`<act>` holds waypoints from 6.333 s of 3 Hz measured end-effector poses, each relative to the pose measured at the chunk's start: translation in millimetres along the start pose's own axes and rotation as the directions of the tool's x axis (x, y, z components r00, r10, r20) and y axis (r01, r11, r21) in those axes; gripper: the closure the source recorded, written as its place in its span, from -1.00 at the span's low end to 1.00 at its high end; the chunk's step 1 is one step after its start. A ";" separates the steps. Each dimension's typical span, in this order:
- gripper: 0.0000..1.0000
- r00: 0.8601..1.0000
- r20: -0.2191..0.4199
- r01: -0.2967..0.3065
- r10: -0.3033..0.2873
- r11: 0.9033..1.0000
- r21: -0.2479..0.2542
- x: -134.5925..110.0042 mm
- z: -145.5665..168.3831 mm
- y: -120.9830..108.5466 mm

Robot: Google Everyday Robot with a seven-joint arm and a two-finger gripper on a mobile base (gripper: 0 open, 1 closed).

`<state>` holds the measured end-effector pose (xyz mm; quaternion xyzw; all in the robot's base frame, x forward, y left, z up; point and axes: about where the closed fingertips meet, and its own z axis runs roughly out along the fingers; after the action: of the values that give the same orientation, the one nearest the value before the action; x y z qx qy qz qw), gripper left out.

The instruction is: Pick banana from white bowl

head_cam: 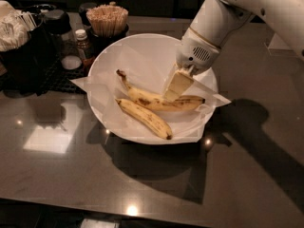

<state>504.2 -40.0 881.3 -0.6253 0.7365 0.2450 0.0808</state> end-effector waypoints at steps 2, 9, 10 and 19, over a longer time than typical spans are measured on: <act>0.01 1.000 0.000 0.000 0.000 1.000 0.000 0.0 0.0 0.0; -0.63 0.991 -0.013 0.135 -0.135 0.965 0.224 -24.9 -57.3 67.7; -0.16 0.987 -0.022 0.158 -0.157 0.971 0.177 -28.7 -46.3 64.0; 0.04 0.980 -0.078 -0.151 0.181 0.943 0.296 11.3 2.5 21.2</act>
Offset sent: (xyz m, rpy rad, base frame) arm 0.0000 0.0000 0.0000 0.0000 0.0000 0.0000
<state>481.0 -46.7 879.9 -0.5545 0.8175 0.1082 0.1119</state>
